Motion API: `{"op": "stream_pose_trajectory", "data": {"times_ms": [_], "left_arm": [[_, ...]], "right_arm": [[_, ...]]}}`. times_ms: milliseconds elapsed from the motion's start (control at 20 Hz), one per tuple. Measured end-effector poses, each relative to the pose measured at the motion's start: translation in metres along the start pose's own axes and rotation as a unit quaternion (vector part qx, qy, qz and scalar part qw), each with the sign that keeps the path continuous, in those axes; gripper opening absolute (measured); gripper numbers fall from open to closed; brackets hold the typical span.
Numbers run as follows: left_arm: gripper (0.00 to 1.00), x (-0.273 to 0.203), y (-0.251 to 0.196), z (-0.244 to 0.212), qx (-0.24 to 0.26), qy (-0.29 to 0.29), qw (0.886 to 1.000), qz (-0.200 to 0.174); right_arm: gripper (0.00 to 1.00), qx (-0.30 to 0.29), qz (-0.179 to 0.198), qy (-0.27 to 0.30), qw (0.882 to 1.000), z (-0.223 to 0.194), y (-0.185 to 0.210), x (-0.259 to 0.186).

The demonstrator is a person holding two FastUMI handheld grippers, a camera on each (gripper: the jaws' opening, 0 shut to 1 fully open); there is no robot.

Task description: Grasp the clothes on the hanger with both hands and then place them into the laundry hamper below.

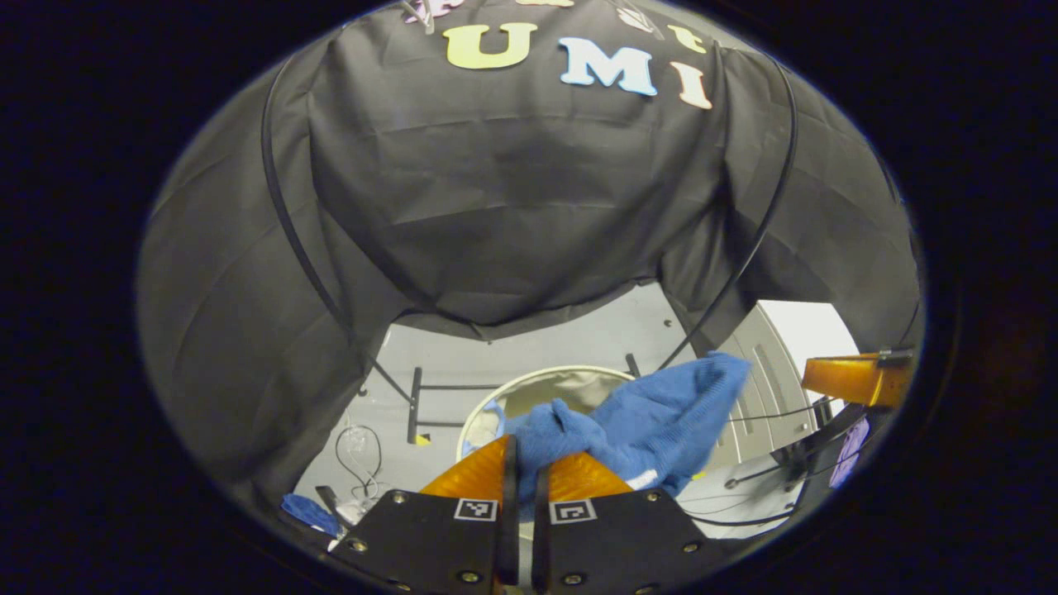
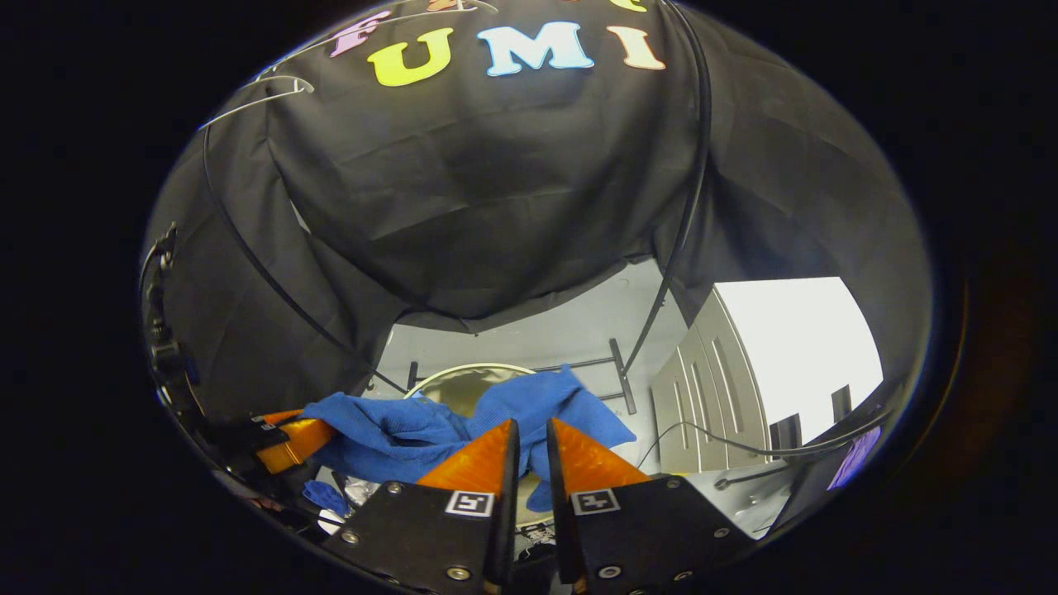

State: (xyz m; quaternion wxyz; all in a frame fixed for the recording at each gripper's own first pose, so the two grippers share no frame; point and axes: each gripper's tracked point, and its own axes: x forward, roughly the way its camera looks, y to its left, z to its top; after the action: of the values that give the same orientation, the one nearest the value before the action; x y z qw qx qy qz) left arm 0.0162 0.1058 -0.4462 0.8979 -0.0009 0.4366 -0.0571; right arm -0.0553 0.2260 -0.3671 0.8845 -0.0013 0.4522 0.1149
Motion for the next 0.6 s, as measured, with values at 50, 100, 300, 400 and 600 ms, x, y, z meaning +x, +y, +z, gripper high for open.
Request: {"op": "stream_pose_trajectory", "data": {"times_ms": [50,100,300,400,600], "left_arm": [[0.08,-0.007,0.0,0.002,0.0,-0.004,1.0,-0.001],[0.24,-0.013,-0.002,0.007,0.0,-0.01,1.0,-0.004],[0.89,-0.031,0.003,0.027,0.024,-0.036,0.999,0.002],[0.9,-0.039,0.008,0.042,0.043,-0.057,0.997,0.016],[0.89,-0.067,0.003,0.073,0.073,-0.098,0.992,0.033]], "right_arm": [[0.3,-0.001,0.001,0.0,1.0,0.002,-0.001,-0.004],[0.43,-0.003,-0.001,-0.003,1.0,0.003,-0.003,-0.007],[0.96,-0.009,-0.029,-0.022,0.999,0.016,-0.023,-0.028],[0.96,-0.005,-0.039,-0.034,0.999,0.025,-0.037,-0.041],[0.95,0.013,-0.063,-0.074,0.995,0.053,-0.072,-0.072]]}}
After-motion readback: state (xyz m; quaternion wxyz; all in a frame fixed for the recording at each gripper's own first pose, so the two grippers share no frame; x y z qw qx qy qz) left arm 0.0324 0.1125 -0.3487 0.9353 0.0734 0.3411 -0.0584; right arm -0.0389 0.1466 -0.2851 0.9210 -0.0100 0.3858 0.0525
